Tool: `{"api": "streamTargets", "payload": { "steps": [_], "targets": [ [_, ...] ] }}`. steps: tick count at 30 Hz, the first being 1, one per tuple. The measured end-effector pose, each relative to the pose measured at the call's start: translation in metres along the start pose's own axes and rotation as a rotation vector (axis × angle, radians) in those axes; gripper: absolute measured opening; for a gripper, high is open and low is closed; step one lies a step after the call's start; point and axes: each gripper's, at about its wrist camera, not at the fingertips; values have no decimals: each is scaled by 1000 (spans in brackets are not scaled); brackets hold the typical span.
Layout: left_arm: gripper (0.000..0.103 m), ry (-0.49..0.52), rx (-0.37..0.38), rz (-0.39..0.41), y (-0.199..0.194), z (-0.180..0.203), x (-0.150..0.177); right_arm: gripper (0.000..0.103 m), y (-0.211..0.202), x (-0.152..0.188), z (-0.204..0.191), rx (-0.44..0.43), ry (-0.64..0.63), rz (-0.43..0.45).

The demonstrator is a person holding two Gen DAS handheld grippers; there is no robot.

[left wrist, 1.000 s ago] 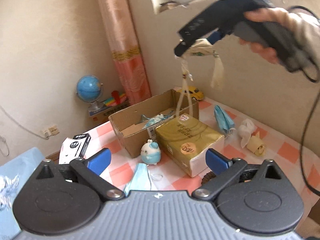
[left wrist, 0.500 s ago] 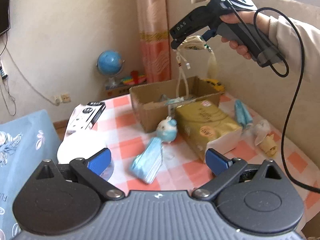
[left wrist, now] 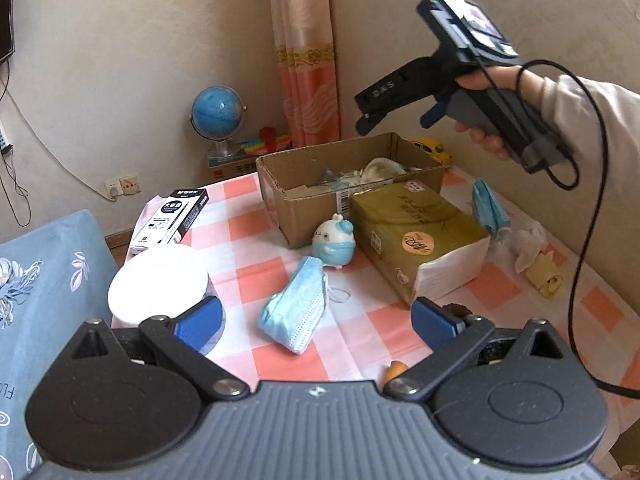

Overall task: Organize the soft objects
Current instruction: 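Lower the cream pouch into the box and open the right tool while the left tool withdraws, then grasp the cream knit scrunchie with the left tool while the right tool moves toward the rolled cloth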

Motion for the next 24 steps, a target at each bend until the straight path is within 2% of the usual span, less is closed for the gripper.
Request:
{"api": "streamTargets", "payload": {
  "steps": [12,24],
  "targets": [
    [101,16,24,-15,4,4,0,103,-44,34,1,5,-25,15],
    [101,32,47,-5,-3,7,9,103,-98,109,-4,10,37,57]
  ]
}}
Point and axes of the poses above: each gripper's, at about its wrist camera, not at the fingertips, and y roughly the way its jaws point, z to its right, x to its underside, and after that the axes turned 6 degrees about -y, right-handed
